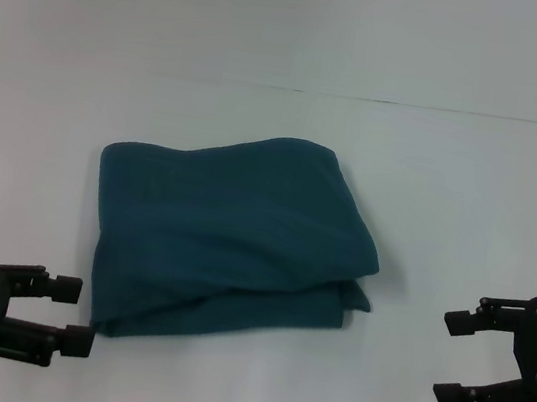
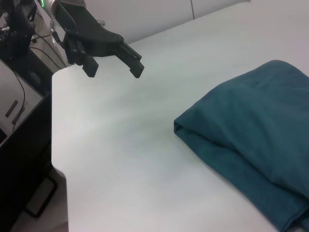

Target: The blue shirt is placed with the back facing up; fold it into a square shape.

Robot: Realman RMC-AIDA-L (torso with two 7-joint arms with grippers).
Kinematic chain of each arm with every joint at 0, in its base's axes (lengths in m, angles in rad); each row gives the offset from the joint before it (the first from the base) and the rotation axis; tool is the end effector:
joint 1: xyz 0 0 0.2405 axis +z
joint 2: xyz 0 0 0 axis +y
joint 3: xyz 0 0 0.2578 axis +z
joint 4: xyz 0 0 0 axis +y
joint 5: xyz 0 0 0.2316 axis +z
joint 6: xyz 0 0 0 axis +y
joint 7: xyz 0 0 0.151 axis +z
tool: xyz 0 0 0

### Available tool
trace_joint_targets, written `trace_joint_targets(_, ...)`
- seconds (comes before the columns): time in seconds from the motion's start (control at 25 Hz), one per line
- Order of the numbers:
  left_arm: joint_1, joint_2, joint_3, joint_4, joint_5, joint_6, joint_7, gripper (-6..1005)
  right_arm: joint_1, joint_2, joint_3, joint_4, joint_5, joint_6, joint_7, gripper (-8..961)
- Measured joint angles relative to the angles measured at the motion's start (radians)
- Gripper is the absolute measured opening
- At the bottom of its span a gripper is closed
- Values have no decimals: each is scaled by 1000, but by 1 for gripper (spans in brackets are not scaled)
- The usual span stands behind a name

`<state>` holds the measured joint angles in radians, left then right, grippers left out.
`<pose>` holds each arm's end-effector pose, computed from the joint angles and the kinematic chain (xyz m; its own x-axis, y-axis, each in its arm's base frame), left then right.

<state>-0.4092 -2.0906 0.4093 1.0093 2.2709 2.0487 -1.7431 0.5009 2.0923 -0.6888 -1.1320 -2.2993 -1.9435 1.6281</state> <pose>-0.2999 0.2722 0.0705 0.6582 0.6278 0.4156 0.6609 -0.7462 0.0805 0.2534 0.3181 0.0550 0.9157 -0.3574 -0.1838 -0.3685 -0.9292 -0.0288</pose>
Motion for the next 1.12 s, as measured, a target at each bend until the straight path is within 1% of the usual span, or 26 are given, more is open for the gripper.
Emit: trace_joint_targets(1.12, 2, 0, 0, 0, 1, -2, 1, 948, 10, 1, -20, 0, 0, 25, -18, 940)
